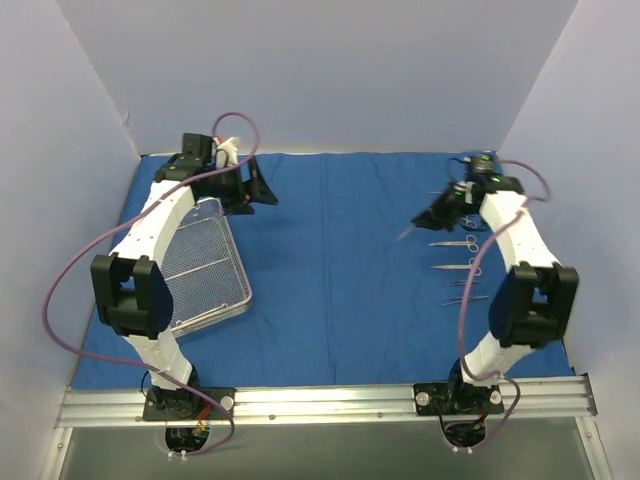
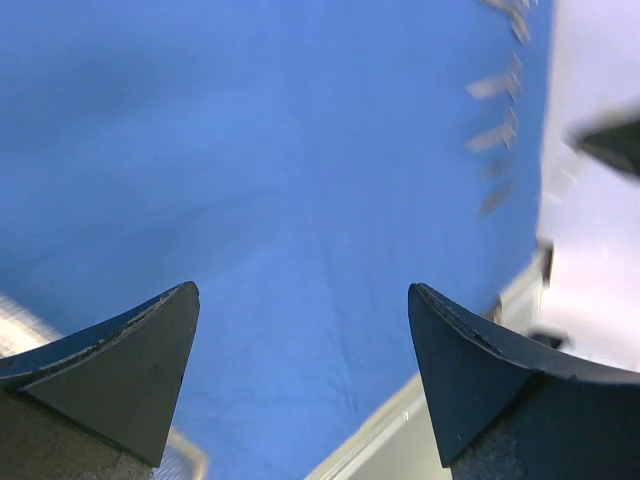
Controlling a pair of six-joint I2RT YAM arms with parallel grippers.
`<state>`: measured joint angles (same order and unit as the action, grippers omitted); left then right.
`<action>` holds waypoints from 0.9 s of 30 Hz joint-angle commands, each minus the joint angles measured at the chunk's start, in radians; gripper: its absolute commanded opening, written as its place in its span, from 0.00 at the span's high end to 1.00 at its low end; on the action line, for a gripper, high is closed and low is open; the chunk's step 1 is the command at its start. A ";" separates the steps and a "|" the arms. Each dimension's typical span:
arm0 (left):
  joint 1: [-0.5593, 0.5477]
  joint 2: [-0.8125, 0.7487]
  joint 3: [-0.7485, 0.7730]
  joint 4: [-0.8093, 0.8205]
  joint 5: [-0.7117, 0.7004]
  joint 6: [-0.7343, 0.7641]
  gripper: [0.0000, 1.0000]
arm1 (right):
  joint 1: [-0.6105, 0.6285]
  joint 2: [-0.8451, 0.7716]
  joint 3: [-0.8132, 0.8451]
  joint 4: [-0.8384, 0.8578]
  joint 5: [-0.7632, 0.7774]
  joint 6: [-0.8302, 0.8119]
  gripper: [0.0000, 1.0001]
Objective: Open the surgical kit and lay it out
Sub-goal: Place the medical item in the surgical kit.
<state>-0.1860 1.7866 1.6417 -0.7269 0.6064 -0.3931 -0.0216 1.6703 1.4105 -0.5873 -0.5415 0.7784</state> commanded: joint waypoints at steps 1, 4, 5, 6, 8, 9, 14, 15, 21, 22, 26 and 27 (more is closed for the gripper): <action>0.066 -0.075 -0.032 -0.036 -0.069 -0.018 0.06 | -0.148 -0.157 -0.138 -0.204 0.150 0.016 1.00; 0.076 -0.089 -0.054 -0.028 -0.063 -0.029 0.06 | -0.326 -0.213 -0.244 -0.265 0.213 -0.025 1.00; 0.076 -0.087 -0.056 -0.026 -0.056 -0.032 0.06 | -0.390 -0.219 -0.263 -0.279 0.230 -0.034 1.00; 0.076 -0.085 -0.056 -0.026 -0.048 -0.036 0.06 | -0.417 -0.225 -0.283 -0.284 0.244 -0.045 1.00; 0.076 -0.084 -0.051 -0.022 -0.034 -0.041 0.06 | -0.483 -0.234 -0.344 -0.275 0.267 -0.048 1.00; 0.076 -0.082 -0.048 -0.022 -0.030 -0.041 0.06 | -0.497 -0.234 -0.363 -0.267 0.278 -0.050 1.00; 0.077 -0.084 -0.037 -0.034 -0.046 -0.024 0.06 | -0.538 -0.199 -0.421 -0.233 0.359 -0.070 1.00; 0.079 -0.084 -0.039 -0.037 -0.049 -0.023 0.06 | -0.554 -0.196 -0.429 -0.226 0.360 -0.071 1.00; 0.080 -0.067 -0.019 -0.045 -0.053 -0.021 0.06 | -0.597 -0.187 -0.507 -0.187 0.380 -0.068 1.00; 0.083 -0.066 -0.014 -0.048 -0.059 -0.021 0.06 | -0.610 -0.182 -0.519 -0.172 0.379 -0.067 1.00; 0.092 -0.052 -0.002 -0.049 -0.059 -0.024 0.06 | -0.620 -0.152 -0.561 -0.131 0.367 -0.057 1.00; 0.094 -0.047 0.000 -0.052 -0.060 -0.024 0.06 | -0.621 -0.144 -0.567 -0.125 0.365 -0.051 1.00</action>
<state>-0.1040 1.7458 1.5864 -0.7712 0.5522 -0.4252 -0.6353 1.4990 0.8661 -0.7113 -0.1986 0.7143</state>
